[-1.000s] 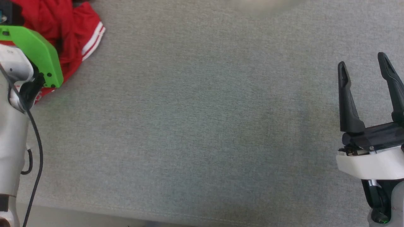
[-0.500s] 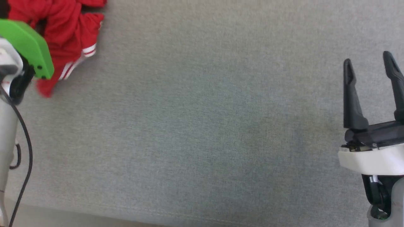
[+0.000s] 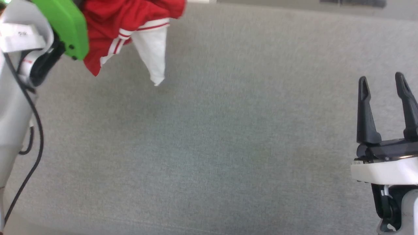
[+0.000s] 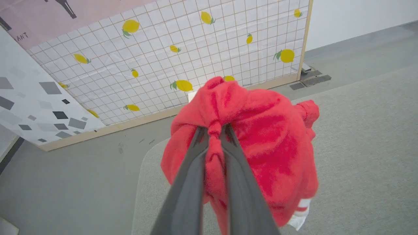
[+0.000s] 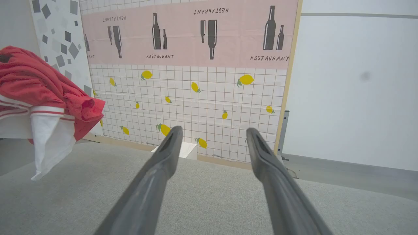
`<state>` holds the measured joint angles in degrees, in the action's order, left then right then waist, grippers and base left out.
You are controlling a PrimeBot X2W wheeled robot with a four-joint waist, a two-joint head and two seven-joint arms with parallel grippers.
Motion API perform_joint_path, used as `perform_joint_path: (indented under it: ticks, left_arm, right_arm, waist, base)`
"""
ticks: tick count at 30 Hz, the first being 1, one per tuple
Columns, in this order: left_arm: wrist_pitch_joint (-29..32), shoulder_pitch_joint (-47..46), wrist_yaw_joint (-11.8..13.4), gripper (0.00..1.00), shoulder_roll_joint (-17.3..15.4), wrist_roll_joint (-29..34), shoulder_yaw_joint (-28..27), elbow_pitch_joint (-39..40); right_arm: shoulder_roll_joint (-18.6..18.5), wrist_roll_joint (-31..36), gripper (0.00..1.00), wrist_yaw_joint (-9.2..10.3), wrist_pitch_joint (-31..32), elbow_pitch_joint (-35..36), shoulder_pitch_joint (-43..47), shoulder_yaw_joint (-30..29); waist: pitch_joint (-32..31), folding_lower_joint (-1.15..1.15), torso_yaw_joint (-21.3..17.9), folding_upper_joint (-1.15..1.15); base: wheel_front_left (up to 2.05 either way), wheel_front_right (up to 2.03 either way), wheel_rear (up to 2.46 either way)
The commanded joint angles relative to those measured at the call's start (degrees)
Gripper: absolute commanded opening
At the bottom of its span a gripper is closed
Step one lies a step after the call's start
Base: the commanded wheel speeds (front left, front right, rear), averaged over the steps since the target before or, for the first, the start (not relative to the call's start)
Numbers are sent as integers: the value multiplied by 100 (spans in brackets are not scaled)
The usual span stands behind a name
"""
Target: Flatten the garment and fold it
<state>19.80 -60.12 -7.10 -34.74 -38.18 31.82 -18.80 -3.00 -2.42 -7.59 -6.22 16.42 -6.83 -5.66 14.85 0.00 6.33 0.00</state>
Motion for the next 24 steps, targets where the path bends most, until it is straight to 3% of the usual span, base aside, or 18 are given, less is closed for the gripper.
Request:
perform_joint_path:
  ticks: [1, 11, 24]
  left_arm:
    - [25, -163, -38, 0, 57, -94, 74, 131]
    - [295, -264, -38, 0, 653, -641, 601, 825]
    - [36, 581, 22, 0, 1747, -958, 1301, 1059]
  right_arm:
    - [10, -102, 100, 10, -73, -57, 84, -19]
    - [12, -357, 100, 10, -235, -249, 291, -240]
    - [12, -508, 100, 10, -340, -267, 287, -356]
  waist:
    - [-520, 0, -133, 0]
    - [-1079, 0, -553, 0]
    - [-912, 0, -903, 0]
  base:
    - [0, 0, 0]
    - [0, 0, 0]
    - [0, 0, 0]
